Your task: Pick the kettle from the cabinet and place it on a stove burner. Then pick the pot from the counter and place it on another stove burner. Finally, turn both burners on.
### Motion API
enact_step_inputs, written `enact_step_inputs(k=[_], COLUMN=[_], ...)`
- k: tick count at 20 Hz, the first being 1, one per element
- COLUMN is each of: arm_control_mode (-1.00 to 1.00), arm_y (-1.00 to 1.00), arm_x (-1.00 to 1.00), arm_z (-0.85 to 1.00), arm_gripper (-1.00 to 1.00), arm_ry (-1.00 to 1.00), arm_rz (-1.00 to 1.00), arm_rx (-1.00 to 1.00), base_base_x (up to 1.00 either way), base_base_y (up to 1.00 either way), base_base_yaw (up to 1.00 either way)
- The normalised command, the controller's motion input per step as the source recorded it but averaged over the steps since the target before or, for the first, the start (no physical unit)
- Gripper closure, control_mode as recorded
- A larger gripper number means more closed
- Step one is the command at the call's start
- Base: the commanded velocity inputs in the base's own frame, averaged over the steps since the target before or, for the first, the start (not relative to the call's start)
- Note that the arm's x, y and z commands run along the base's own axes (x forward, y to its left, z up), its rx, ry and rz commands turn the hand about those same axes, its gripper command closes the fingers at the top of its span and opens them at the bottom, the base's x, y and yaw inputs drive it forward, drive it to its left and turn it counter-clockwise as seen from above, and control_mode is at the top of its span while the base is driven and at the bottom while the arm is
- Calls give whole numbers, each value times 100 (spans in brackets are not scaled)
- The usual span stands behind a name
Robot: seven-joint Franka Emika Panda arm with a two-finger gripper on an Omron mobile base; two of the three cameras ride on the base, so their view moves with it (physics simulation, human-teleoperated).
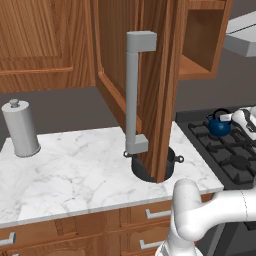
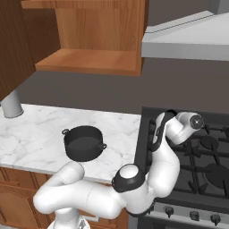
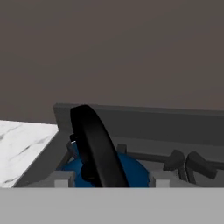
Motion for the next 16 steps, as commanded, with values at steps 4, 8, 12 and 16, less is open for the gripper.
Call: enact_step_inputs(k=[4, 8, 12, 16], arm_control_mode=[-100, -100, -100, -100], arm_y=[0, 0, 2, 0], arm_x=[0, 0, 0, 0], arm_z=[0, -1, -3, 0], arm_gripper=[100, 100, -100, -100], arm_ry=[0, 0, 0, 0], arm_rz=[0, 0, 0, 0], arm_rx=[0, 0, 0, 0], base_base_x=[0, 0, 0, 0], base_base_y=[0, 0, 0, 0], base_base_yaw=[0, 0, 0, 0])
